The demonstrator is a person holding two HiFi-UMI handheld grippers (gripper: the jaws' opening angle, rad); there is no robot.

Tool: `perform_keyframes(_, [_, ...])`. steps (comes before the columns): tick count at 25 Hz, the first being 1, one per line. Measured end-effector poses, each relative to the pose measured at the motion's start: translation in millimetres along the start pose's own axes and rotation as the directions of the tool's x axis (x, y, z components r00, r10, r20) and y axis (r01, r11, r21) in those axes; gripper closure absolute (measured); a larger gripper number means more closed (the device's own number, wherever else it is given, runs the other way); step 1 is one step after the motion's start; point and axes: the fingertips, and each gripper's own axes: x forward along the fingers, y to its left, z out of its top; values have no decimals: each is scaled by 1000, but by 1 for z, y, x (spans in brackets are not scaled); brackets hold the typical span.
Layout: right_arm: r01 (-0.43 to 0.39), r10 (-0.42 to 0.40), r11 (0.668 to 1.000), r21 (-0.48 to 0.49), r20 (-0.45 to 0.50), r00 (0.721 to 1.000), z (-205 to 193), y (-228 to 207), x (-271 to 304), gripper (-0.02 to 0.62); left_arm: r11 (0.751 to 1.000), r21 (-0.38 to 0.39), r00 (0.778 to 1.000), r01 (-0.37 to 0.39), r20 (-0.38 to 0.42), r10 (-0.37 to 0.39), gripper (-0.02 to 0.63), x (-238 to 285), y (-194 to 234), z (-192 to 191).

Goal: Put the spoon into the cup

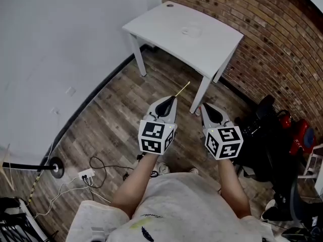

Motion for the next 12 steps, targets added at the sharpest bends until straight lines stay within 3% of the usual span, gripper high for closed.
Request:
perform_keyframes(7, [7,-7,1000,-21,-32,999,-5,28,23,584,999,-33,1000,9,19,-8,600,-6,38,1])
perform_keyframes(12, [19,-19,1000,-10,-38,999,-2,20,40,584,999,-38,1000,8,21,-8,600,6,54,5])
